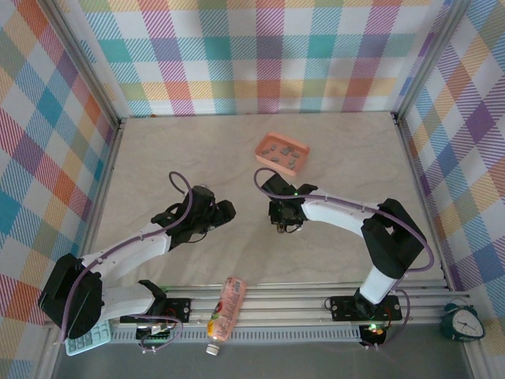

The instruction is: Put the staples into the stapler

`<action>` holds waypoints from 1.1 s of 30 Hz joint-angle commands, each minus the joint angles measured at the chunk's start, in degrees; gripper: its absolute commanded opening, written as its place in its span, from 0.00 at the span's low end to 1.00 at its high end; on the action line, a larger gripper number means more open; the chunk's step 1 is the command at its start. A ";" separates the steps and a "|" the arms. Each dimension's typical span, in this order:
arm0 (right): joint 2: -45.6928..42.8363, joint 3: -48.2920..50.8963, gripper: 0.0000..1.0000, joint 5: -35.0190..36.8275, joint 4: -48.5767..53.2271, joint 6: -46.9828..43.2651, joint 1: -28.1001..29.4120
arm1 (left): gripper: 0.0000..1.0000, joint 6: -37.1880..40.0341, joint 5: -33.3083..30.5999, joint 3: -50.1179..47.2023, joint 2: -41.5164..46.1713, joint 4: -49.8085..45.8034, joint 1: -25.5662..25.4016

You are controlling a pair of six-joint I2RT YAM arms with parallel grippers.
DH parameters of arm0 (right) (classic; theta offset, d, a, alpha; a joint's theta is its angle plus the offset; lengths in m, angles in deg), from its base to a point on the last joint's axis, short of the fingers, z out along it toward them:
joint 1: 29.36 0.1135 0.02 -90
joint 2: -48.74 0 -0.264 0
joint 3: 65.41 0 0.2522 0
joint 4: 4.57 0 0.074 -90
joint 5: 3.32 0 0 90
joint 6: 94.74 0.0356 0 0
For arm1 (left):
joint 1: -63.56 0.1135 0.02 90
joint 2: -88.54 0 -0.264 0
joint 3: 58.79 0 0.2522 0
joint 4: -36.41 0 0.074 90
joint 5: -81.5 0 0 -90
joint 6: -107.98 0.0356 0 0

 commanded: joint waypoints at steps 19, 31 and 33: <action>3.42 1.29 0.23 1.38 -6.30 3.73 0.35 | 0.76 -0.30 0.31 2.19 -0.90 -1.78 1.01; 3.45 0.76 0.42 0.59 -5.59 3.87 0.34 | 0.76 -0.19 1.53 3.18 -2.72 -1.35 1.01; 2.64 0.63 0.45 0.72 -5.09 3.62 0.34 | 0.76 -0.23 1.79 3.37 -3.07 -1.26 1.01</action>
